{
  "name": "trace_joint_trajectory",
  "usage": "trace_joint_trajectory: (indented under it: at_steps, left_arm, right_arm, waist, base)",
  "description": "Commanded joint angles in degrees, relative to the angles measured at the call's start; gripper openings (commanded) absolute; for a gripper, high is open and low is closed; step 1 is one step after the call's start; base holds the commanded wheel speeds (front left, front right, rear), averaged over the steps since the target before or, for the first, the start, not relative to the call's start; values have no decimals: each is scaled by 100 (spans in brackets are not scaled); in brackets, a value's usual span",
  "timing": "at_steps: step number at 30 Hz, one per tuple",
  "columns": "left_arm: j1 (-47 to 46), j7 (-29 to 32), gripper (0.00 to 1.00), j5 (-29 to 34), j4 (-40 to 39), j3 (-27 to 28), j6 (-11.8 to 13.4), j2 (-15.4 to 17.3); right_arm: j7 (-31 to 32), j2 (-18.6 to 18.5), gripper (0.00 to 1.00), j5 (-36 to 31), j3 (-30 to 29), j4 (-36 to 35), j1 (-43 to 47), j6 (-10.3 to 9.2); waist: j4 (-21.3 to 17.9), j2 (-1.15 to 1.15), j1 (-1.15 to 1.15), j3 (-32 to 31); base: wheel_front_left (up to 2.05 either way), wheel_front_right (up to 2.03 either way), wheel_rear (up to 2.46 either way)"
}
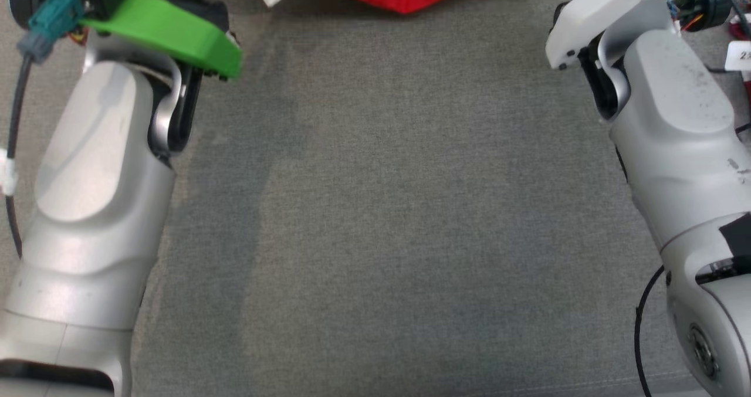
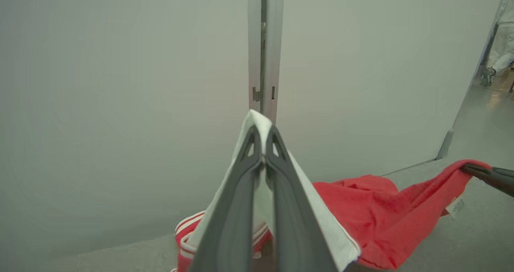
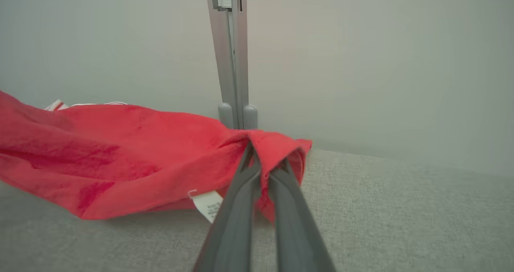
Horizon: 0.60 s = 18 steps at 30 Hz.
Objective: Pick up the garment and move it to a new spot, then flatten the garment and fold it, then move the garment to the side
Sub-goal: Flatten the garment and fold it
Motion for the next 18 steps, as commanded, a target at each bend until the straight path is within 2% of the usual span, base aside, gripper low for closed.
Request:
trace_joint_trajectory:
  at_steps: [1, 6, 18]
  left_arm:
    - [367, -72, 0, -76, -141, 25, -23, 89]
    - [1490, -173, 0, -331, -653, 305, 45, 233]
    - [4331, -207, 0, -198, -2506, 703, 532, 312]
  right_arm:
    - [-69, -11, 0, 117, 85, 9, 196, -3]
    - [-123, -80, 0, 563, 329, -258, 814, -3]
    - [-120, -703, 0, 1600, 559, -2136, 3250, -3]
  waist:
    - [-31, 0, 0, -51]
    - [-98, 0, 0, -318]
    - [-54, 0, 0, -1340]
  base:
    - [0, 0, 0]
    - [0, 0, 0]
    - [0, 0, 0]
